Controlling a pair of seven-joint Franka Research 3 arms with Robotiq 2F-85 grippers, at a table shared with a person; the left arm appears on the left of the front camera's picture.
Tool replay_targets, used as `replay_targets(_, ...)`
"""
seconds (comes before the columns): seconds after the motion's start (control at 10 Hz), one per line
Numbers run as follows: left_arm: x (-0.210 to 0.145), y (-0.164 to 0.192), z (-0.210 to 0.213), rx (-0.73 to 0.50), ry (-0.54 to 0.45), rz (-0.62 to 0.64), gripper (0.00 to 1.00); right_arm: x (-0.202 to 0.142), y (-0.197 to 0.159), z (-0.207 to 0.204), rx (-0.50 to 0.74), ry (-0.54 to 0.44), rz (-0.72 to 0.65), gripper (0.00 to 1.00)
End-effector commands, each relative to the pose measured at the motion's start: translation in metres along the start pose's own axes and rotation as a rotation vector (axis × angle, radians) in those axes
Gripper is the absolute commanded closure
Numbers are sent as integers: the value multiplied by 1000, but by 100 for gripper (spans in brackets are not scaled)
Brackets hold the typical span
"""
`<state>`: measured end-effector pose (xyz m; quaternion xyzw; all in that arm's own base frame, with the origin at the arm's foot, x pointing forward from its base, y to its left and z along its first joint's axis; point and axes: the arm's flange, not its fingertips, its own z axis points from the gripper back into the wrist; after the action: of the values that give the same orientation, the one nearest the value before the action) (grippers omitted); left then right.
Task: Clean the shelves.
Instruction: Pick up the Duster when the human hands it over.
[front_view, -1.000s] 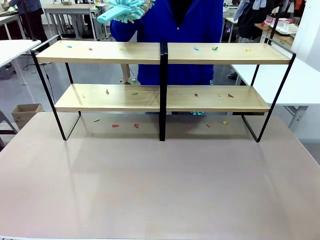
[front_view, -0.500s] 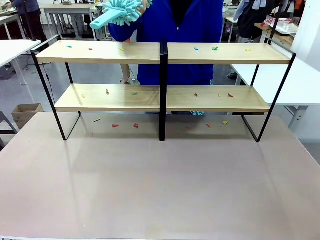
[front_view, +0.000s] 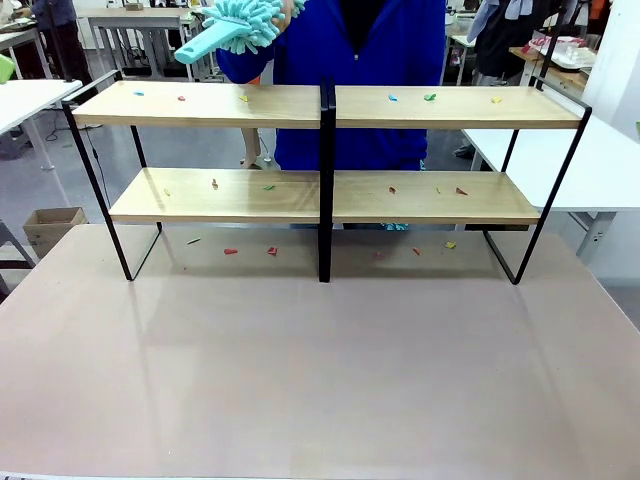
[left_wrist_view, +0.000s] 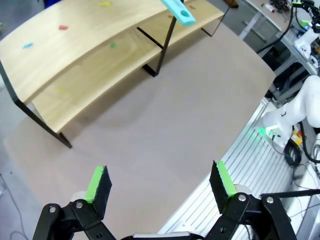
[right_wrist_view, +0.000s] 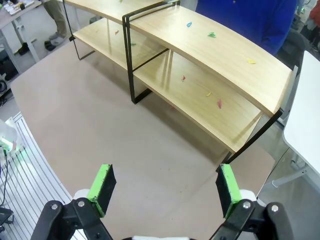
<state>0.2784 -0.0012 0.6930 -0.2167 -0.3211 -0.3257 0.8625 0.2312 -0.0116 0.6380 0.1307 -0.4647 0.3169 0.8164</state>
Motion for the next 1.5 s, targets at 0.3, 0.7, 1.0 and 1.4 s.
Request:
replay_targets(0.3, -8, 0, 0, 145, -92, 79, 0, 7, 3, -4, 29, 10, 28, 0)
replay_targets(0.7, 0, 6, 3, 347, -79, 195, 0, 4, 1, -5, 39, 19, 23, 0)
replay_targets(1.0, -2, 6, 16, 224, -135, 79, 0, 2, 4, -5, 18, 17, 12, 0)
replay_targets(1.4, -2, 6, 16, 224, -135, 79, 0, 2, 4, -5, 18, 17, 12, 0)
